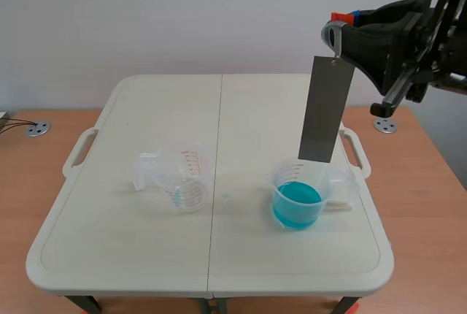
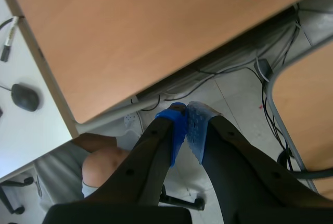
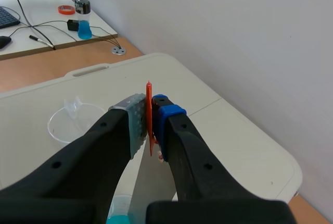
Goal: Hold the metal plate by the orange handle, dip it into the blue solution, take it out and point at it, then put the plate back in the beaker on the left.
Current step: 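Lower the plate into the blue solution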
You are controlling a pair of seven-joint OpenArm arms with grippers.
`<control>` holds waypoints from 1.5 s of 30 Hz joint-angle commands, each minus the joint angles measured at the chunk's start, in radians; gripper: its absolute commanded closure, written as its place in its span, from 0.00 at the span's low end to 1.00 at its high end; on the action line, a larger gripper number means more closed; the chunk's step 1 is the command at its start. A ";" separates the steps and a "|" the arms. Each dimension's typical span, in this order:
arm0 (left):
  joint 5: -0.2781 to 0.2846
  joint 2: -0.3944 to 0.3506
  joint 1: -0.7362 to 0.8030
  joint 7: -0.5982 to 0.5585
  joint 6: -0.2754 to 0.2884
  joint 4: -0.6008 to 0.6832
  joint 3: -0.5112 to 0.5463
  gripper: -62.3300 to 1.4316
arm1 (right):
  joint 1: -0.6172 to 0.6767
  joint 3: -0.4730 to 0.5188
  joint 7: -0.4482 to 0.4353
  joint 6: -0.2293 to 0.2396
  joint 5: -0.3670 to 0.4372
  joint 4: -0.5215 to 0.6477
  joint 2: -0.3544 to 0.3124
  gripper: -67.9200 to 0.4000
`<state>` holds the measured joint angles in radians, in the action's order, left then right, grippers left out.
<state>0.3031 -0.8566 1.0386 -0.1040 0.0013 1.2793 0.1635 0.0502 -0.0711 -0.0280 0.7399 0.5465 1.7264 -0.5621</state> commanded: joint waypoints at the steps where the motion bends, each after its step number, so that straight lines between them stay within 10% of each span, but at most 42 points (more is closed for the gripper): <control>1: -0.024 0.031 -0.003 -0.004 0.002 -0.009 -0.031 0.95 | -0.014 -0.005 -0.033 0.006 0.000 0.000 -0.008 0.98; 10: -0.144 0.150 -0.003 -0.001 0.026 -0.071 -0.191 0.95 | -0.014 -0.029 -0.072 0.006 -0.080 -0.030 0.025 0.98; 21: -0.144 0.262 -0.006 0.005 0.032 -0.114 -0.314 0.95 | -0.014 -0.076 -0.095 0.006 -0.165 -0.035 0.042 0.98; 45: -0.143 0.266 -0.011 0.052 0.032 -0.116 -0.320 0.95 | -0.020 -0.125 -0.253 0.006 -0.399 -0.282 0.129 0.98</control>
<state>0.1577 -0.5873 1.0195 -0.0460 0.0307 1.1545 -0.1589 0.0479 -0.1989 -0.2649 0.7395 0.1360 1.4345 -0.4286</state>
